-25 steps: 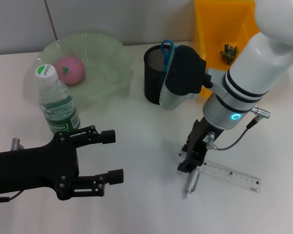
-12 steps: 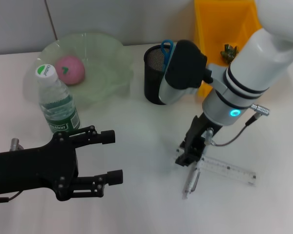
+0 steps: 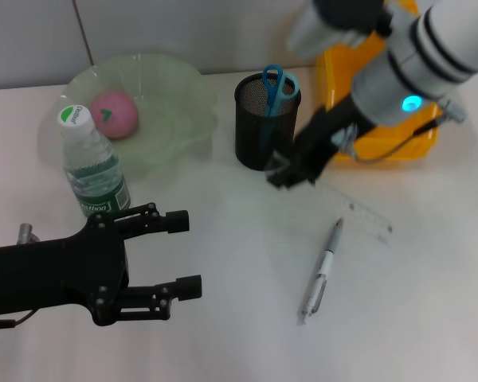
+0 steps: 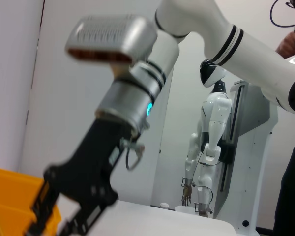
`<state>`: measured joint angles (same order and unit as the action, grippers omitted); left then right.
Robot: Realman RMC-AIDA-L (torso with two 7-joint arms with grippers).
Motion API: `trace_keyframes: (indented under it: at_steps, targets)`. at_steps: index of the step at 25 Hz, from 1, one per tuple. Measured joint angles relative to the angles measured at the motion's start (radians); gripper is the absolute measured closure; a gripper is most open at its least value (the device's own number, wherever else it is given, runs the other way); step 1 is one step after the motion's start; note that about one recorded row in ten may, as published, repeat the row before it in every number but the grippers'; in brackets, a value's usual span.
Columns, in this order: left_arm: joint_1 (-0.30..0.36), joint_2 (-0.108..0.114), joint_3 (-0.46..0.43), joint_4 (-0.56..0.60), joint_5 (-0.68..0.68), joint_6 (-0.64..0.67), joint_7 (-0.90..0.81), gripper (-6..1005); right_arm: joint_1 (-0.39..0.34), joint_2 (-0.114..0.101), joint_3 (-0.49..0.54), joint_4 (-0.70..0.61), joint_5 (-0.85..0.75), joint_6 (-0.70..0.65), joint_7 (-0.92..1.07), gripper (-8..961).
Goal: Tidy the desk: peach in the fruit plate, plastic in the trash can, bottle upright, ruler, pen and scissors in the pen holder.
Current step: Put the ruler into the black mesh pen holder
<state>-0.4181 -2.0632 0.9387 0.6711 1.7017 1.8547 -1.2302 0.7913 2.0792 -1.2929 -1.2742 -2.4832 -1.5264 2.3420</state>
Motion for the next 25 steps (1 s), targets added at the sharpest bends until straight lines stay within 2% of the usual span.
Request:
trace_keyframes:
  at_steps: [2,7,11,17,21,25]
  targets:
    - [-0.002,0.0,0.0,0.0,0.0,0.0,0.0,170,-0.023,0.0,0.053,-0.099,0.049,-0.002,0.0,578]
    - [-0.003,0.0,0.0,0.0,-0.006,0.0,0.0,170,-0.061,0.0,0.126,-0.206,0.159,0.038,-0.006,577]
    - [-0.004,0.0,0.0,0.001,-0.008,0.0,0.0,169,-0.099,0.0,0.145,-0.233,0.242,0.125,-0.028,576]
    - [-0.005,0.001,0.0,0.001,-0.008,0.001,0.0,170,-0.165,0.002,0.138,-0.2,0.373,0.338,-0.11,575]
    - [-0.006,0.001,0.0,0.001,-0.008,0.001,0.0,170,-0.177,0.002,0.135,-0.152,0.449,0.403,-0.174,574]
    - [-0.007,0.002,0.0,0.001,-0.008,0.001,0.0,169,-0.167,0.001,0.134,-0.046,0.519,0.48,-0.282,573]
